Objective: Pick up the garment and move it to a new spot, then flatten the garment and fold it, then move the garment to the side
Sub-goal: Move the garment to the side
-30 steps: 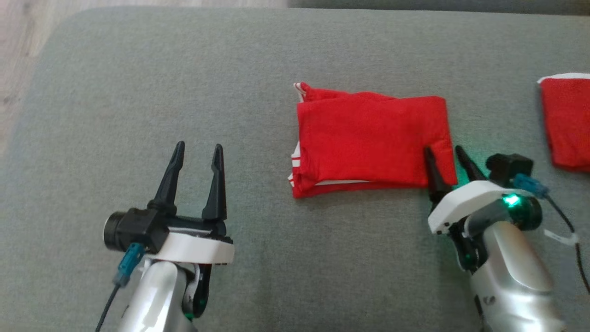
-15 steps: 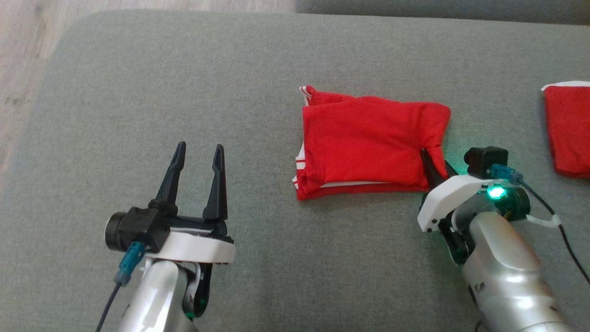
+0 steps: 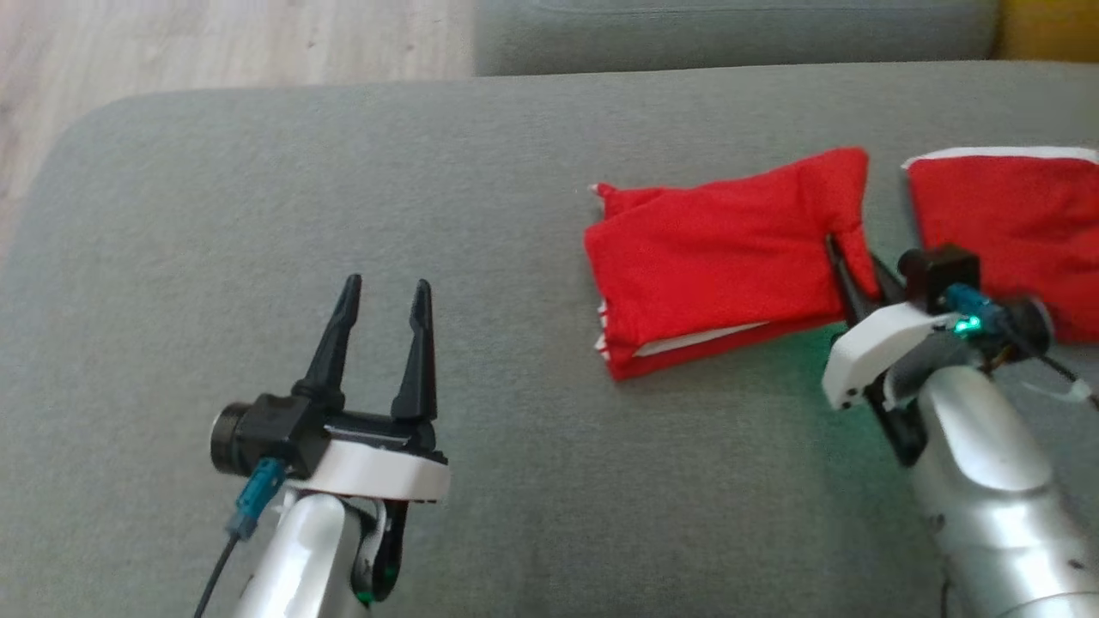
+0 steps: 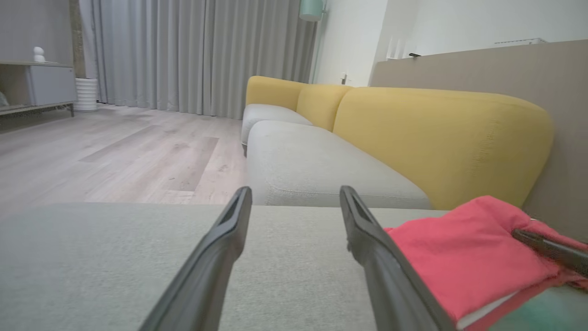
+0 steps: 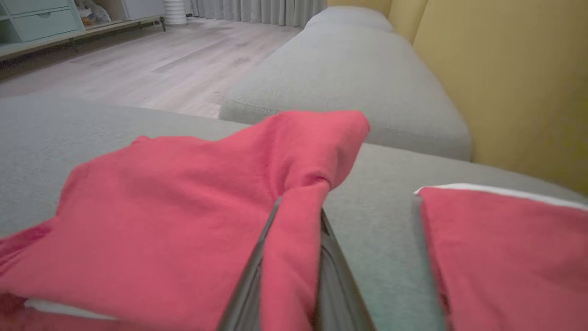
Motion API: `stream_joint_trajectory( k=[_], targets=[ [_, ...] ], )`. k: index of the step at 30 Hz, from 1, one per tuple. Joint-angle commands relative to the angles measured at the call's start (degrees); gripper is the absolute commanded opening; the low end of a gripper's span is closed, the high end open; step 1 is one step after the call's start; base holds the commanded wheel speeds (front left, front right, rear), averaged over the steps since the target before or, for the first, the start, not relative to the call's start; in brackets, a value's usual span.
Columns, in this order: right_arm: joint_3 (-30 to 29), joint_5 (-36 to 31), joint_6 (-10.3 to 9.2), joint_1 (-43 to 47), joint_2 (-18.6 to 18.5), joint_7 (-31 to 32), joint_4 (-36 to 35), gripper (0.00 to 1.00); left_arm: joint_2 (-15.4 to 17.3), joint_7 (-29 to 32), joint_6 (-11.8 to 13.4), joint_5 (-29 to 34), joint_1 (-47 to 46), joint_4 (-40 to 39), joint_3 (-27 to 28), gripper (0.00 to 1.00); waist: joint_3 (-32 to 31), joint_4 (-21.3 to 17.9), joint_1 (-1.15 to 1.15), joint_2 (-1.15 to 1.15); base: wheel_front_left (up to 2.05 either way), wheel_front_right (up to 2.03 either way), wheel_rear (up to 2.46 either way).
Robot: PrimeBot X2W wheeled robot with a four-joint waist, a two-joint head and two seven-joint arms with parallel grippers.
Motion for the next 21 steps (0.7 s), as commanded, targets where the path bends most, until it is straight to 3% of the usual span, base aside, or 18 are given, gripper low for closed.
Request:
stream_joint_trajectory(
  k=[1, 7, 13, 21],
  targets=[
    [1.9, -0.91, -0.04, -0.47, -1.7, 0.82, -4.5, 0.0, 0.29, -0.3, 0.6, -0.33, -1.3, -2.13, 0.92, 1.0, -0.67, -2.38, 0.0, 0.0, 0.0, 0.0, 0.0],
    [3.92, -0.4, -0.04, 0.45, -9.32, 6.07, -13.85, 0.0, 0.29, -0.3, 0.77, 0.19, -1.41, -2.62, 0.63, 1.0, 0.36, -5.89, 0.0, 0.0, 0.0, 0.0, 0.0],
    [3.4, 0.71, -0.04, 0.14, -16.87, 10.37, -19.14, 0.0, 0.29, -0.3, 0.19, 1.05, -2.21, -2.78, 1.09, 1.0, 2.57, -7.02, 0.0, 0.0, 0.0, 0.0, 0.0],
    [-0.53, 0.46, -0.04, -1.73, -24.68, 13.62, -18.92, 0.0, 0.33, -0.3, -1.29, 2.75, -3.59, -2.57, 2.67, 1.0, 6.75, -7.0, 0.0, 0.0, 0.0, 0.0, 0.0]
  ],
)
